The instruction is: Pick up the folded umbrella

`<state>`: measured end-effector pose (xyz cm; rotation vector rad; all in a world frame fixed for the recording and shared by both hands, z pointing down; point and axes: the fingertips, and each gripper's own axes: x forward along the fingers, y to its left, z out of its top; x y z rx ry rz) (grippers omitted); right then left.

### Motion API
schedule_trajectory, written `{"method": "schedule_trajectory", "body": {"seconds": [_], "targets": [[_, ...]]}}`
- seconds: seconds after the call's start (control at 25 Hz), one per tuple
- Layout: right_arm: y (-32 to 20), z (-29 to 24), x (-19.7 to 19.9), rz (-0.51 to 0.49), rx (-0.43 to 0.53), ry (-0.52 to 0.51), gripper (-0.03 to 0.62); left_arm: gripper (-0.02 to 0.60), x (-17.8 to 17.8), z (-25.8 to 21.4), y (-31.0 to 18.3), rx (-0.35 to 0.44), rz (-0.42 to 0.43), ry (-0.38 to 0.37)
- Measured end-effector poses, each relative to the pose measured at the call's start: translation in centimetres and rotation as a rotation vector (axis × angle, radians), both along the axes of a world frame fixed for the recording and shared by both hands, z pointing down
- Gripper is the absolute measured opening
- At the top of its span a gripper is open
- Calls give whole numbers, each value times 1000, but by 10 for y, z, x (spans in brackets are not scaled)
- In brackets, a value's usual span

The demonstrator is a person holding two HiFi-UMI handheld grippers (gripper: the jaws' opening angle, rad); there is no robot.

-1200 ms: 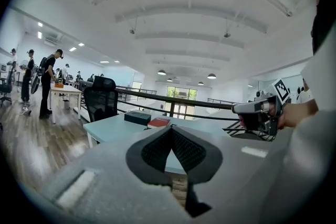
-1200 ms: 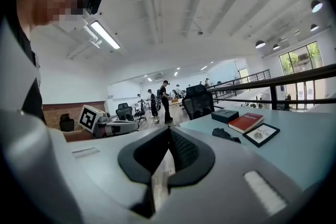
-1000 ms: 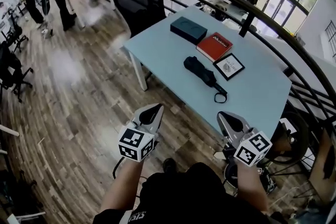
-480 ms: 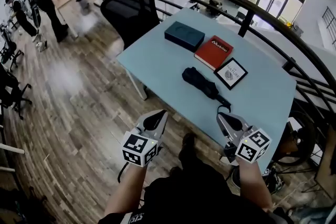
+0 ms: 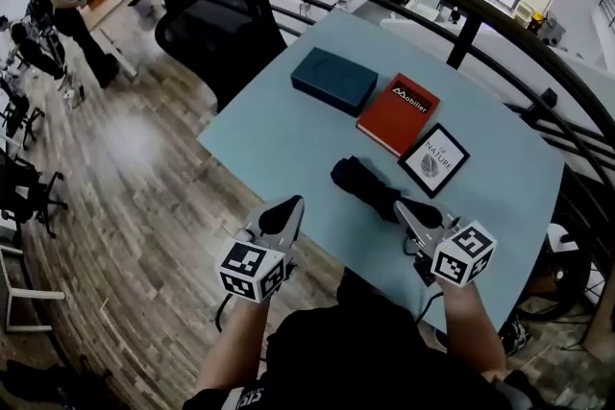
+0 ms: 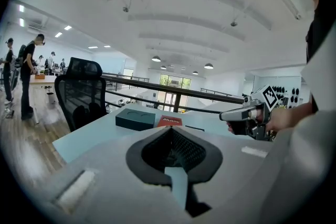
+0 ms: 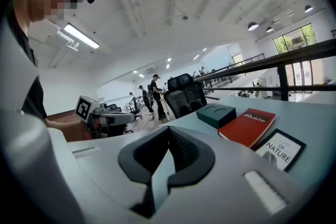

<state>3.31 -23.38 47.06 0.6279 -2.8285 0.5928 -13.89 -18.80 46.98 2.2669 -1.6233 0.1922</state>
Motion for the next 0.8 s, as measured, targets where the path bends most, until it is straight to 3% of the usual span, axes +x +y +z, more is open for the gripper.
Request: {"method": "schedule_trajectory", "body": {"seconds": [0.28, 0.68, 0.8], "targets": [[-61, 22, -10, 51, -32, 61, -2, 8, -4, 12, -62, -37, 75, 18], [-57, 46, -55, 126, -36, 244, 15, 8, -33, 19, -112, -7, 286, 40], [-52, 55, -59, 159, -32, 288, 41, 8, -43, 26, -125, -19, 311, 41]]}}
